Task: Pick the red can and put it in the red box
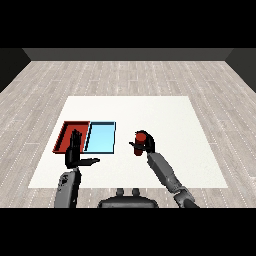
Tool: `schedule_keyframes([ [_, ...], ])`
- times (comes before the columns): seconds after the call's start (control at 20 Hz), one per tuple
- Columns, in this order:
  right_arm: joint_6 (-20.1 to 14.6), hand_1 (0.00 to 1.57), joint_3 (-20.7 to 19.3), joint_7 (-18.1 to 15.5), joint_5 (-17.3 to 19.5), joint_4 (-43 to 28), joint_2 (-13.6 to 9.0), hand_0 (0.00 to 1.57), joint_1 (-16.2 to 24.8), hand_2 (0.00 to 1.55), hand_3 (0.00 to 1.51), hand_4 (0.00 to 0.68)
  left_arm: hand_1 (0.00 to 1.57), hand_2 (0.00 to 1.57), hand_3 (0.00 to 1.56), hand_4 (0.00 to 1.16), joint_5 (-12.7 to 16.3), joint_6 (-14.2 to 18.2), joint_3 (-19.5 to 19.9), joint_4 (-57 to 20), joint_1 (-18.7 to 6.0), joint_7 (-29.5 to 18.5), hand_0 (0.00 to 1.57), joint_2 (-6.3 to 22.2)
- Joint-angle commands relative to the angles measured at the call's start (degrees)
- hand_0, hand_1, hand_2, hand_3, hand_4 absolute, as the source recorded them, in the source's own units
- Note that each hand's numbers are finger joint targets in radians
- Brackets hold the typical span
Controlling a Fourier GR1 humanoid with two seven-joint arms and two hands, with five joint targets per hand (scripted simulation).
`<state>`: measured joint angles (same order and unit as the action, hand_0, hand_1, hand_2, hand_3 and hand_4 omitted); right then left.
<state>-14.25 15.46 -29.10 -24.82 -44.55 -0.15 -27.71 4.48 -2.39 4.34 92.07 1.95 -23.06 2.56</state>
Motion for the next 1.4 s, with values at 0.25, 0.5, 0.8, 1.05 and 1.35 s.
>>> schedule_keyframes([
  [0.25, -2.7, 1.47, 1.56, 0.75, 6.46, -5.34, -0.52, 1.47, 3.76, 1.45, 1.43, 0.646, 0.0, 0.0, 0.0, 0.0, 0.39, 0.37, 0.78, 1.46, -3.29, 5.38, 0.0, 1.55],
  [0.5, -7.74, 1.46, 5.01, -1.28, 4.04, -5.03, 0.13, 1.46, 0.53, 1.45, 1.41, 0.66, 0.0, 0.0, 0.0, 0.0, -2.97, 1.68, -3.3, -0.29, -0.46, 0.73, 0.0, -2.1],
  [0.8, -6.2, 1.43, 2.66, 6.12, 9.71, -19.78, -2.06, 1.43, 5.84, 1.44, 1.4, 0.654, 0.0, 0.0, 0.0, 0.0, -4.46, 1.09, -3.41, -1.7, -1.55, 1.36, 0.0, -0.44],
  [1.05, -9.05, 1.44, 5.66, 8.81, 12.7, -29.22, -0.39, 1.44, 9.01, 1.45, 1.41, 0.649, 0.0, 0.0, 0.0, 0.0, -5.66, -0.15, -7.08, -4.77, -1.84, -0.86, 0.0, -1.93],
  [1.35, -8.96, 1.43, 6.22, 9.03, 12.73, -29.85, 0.13, 1.43, 8.12, 1.44, 1.42, 0.649, 0.0, 0.0, 0.0, 0.0, -2.38, 8.29, -16.71, -7.17, -10.36, 7.06, 0.0, -2.54],
])
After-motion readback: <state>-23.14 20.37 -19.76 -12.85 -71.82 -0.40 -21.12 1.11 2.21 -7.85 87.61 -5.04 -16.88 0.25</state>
